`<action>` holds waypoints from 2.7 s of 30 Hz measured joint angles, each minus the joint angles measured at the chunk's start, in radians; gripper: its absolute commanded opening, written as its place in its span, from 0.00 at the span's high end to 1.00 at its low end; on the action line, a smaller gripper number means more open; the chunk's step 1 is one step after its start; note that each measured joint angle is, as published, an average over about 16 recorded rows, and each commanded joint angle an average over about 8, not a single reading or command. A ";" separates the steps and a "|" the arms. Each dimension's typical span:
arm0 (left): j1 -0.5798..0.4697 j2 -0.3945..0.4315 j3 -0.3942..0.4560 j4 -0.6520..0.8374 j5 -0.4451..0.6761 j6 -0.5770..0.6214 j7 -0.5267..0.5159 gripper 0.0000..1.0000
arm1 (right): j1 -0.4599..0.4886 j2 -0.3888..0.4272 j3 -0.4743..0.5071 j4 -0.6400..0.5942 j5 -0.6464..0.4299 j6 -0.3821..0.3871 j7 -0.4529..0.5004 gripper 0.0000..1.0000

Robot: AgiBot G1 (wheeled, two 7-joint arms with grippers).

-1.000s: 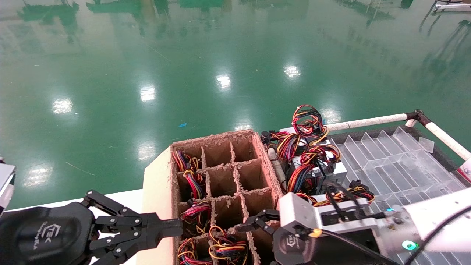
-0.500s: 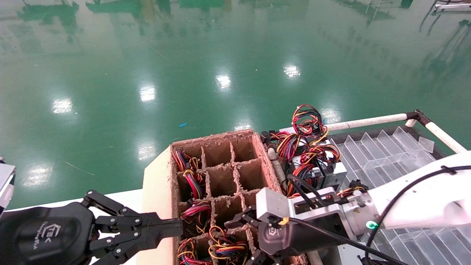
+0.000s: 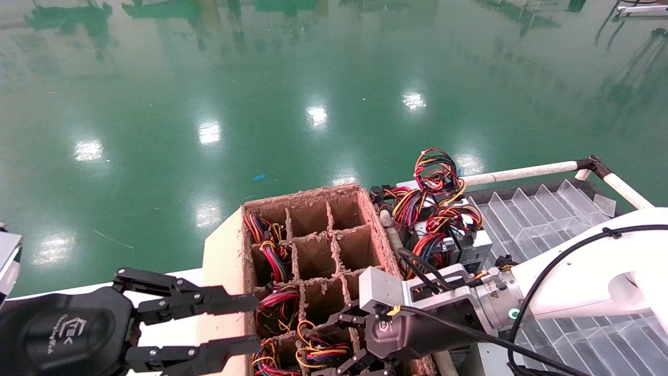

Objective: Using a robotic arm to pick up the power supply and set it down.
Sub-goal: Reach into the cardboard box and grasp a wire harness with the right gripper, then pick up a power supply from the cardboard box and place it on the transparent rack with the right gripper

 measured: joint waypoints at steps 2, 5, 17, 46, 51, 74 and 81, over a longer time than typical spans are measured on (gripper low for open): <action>0.000 0.000 0.000 0.000 0.000 0.000 0.000 0.00 | 0.005 -0.005 -0.008 -0.016 0.000 0.000 -0.009 1.00; 0.000 0.000 0.000 0.000 0.000 0.000 0.000 0.00 | 0.012 -0.011 -0.018 -0.037 0.000 -0.001 -0.020 1.00; 0.000 0.000 0.000 0.000 0.000 0.000 0.000 0.00 | 0.027 -0.015 -0.049 -0.081 0.021 -0.007 -0.048 1.00; 0.000 0.000 0.001 0.000 0.000 0.000 0.000 0.00 | 0.095 0.323 -0.071 0.346 0.510 -0.018 0.093 1.00; 0.000 0.000 0.001 0.000 -0.001 0.000 0.000 0.00 | 0.154 0.419 -0.073 0.415 0.582 -0.014 0.110 1.00; 0.000 0.000 0.001 0.000 -0.001 0.000 0.001 0.00 | 0.405 0.824 -0.173 0.446 0.584 -0.017 0.119 1.00; 0.000 0.000 0.001 0.000 -0.001 0.000 0.001 0.00 | 0.430 0.901 -0.223 0.419 0.577 -0.017 0.100 1.00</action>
